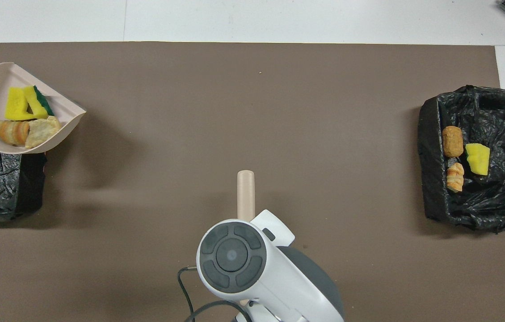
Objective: Sweep and dump trash in bin
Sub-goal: 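Tip the dustpan into the left trash bag with the left gripper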
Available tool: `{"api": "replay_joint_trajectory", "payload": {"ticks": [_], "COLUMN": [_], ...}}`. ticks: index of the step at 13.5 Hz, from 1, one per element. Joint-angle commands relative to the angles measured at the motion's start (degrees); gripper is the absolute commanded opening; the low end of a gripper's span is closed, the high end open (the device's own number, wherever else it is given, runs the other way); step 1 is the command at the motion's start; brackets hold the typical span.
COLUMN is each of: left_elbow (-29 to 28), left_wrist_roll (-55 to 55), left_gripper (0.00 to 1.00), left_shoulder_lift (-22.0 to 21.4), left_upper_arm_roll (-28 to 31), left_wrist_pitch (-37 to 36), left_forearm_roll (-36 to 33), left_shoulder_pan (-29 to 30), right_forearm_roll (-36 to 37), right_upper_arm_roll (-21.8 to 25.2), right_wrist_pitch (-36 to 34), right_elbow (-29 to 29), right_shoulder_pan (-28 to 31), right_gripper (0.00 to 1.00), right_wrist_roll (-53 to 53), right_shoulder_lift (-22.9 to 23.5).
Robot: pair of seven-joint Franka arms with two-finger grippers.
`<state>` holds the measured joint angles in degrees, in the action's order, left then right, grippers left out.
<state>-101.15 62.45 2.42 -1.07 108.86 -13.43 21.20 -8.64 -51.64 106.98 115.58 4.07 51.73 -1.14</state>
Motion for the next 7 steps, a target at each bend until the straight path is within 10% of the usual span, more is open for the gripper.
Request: {"api": "replay_joint_trajectory", "payload": {"ticks": [1, 7], "left_elbow": [6.7, 8.2], "left_wrist_roll": [6.3, 14.4], "left_gripper": [0.00, 0.00], "left_shoulder_lift": [5.0, 7.1], "left_upper_arm_roll": [-0.5, -0.9], "left_wrist_pitch": [1.0, 6.3], "left_forearm_roll": [-8.2, -27.4], "left_shoulder_pan": [2.3, 2.0], "right_forearm_roll": [-5.1, -5.0], "right_upper_arm_roll": [2.2, 1.8], "right_wrist_pitch": [5.3, 12.0], "right_elbow": [6.7, 13.6], "right_shoulder_pan": [-1.3, -6.1], "right_gripper": [0.00, 0.00], "right_wrist_roll": [0.3, -0.2], "right_shoulder_lift": [-6.4, -7.3]}}
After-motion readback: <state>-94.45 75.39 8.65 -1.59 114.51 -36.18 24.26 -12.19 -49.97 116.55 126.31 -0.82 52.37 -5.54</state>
